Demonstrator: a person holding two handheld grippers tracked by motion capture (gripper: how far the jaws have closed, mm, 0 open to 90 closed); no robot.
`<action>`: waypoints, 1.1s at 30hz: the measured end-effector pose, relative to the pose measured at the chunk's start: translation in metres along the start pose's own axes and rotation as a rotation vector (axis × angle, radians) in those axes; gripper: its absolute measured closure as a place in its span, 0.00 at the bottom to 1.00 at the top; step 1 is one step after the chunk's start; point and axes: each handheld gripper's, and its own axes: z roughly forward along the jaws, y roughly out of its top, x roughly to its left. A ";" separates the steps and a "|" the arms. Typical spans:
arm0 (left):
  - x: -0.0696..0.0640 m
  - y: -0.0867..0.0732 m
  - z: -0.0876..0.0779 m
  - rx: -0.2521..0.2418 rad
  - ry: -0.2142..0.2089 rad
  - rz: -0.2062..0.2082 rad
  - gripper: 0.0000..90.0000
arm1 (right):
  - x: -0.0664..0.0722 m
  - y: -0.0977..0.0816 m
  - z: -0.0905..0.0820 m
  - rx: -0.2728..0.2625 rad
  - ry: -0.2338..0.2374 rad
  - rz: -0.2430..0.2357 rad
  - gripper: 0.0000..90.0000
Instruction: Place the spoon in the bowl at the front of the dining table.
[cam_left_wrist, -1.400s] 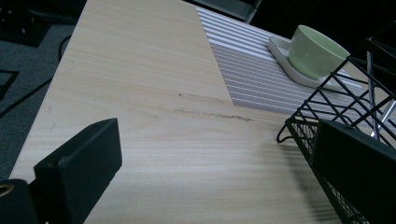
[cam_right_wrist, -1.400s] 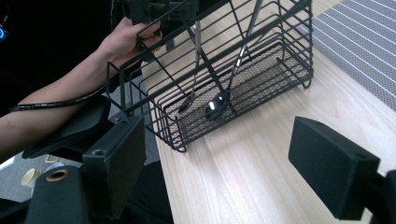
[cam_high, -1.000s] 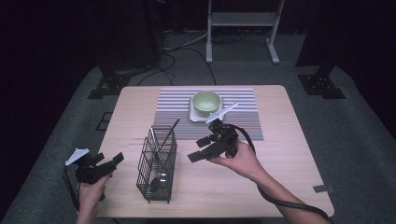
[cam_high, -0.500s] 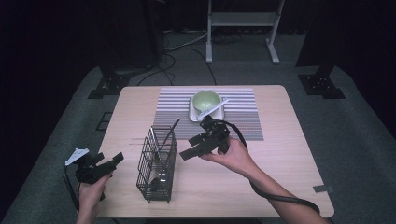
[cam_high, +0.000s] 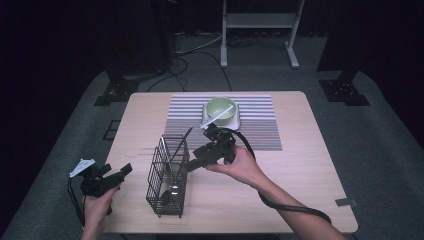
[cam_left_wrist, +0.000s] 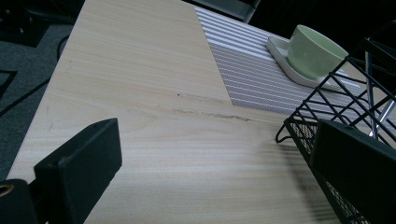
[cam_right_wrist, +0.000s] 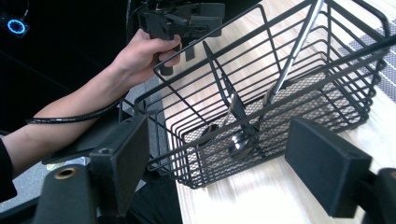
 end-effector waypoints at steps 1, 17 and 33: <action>0.000 0.000 0.000 0.000 0.001 0.000 0.01 | 0.000 0.001 0.001 0.001 -0.002 -0.003 0.25; 0.001 0.000 -0.001 -0.001 0.002 0.000 0.01 | -0.002 0.005 0.010 -0.008 -0.032 -0.006 0.62; 0.001 0.000 -0.001 -0.001 0.004 -0.001 0.01 | -0.003 0.003 0.015 -0.020 -0.035 -0.014 0.97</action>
